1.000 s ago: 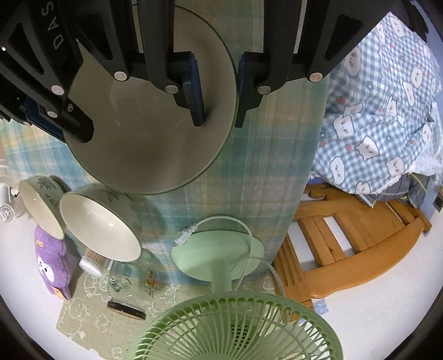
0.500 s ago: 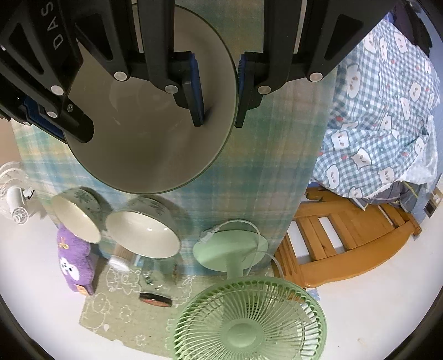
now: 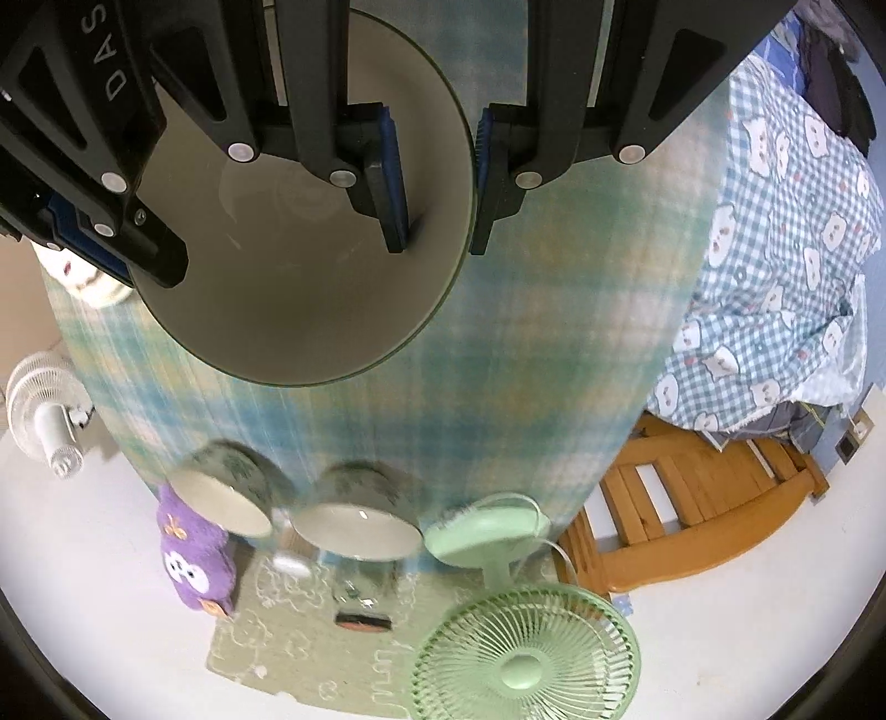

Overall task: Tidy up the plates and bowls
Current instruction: 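Lift the bowl with both grippers and carry it beside the plate stack, then lower the bowl onto the table and open both grippers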

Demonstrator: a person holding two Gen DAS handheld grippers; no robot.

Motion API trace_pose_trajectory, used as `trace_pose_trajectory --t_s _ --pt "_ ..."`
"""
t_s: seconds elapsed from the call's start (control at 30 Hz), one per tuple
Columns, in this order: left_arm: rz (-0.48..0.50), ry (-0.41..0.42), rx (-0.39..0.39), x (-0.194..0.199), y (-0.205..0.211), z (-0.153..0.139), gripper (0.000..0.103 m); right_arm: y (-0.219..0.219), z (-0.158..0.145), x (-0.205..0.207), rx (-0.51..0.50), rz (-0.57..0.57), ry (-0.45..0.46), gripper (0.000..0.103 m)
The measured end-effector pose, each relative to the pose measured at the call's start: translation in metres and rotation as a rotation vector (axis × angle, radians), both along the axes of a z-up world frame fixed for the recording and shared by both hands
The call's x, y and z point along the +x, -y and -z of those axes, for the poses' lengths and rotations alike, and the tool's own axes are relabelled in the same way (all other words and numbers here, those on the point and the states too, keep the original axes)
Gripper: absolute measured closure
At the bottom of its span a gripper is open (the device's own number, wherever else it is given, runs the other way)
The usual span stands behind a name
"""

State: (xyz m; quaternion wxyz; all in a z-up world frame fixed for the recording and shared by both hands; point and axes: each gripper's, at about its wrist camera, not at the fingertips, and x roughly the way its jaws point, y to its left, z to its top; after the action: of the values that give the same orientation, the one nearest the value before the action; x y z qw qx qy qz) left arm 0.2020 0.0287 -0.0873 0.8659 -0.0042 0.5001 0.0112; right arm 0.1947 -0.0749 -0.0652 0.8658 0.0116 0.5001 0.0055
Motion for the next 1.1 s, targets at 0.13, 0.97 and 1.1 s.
trace_pose_trajectory --t_s 0.13,0.97,1.1 --pt "0.009 -0.019 0.005 -0.015 0.01 0.011 0.084 0.011 0.014 -0.016 0.006 0.002 -0.024 0.085" --pt "0.126 -0.053 0.021 -0.014 0.021 0.034 0.06 0.021 0.038 -0.017 0.025 0.006 -0.063 0.057" --pt "0.138 -0.033 -0.006 -0.004 0.011 0.021 0.031 0.02 0.022 -0.012 0.035 0.023 -0.023 0.029"
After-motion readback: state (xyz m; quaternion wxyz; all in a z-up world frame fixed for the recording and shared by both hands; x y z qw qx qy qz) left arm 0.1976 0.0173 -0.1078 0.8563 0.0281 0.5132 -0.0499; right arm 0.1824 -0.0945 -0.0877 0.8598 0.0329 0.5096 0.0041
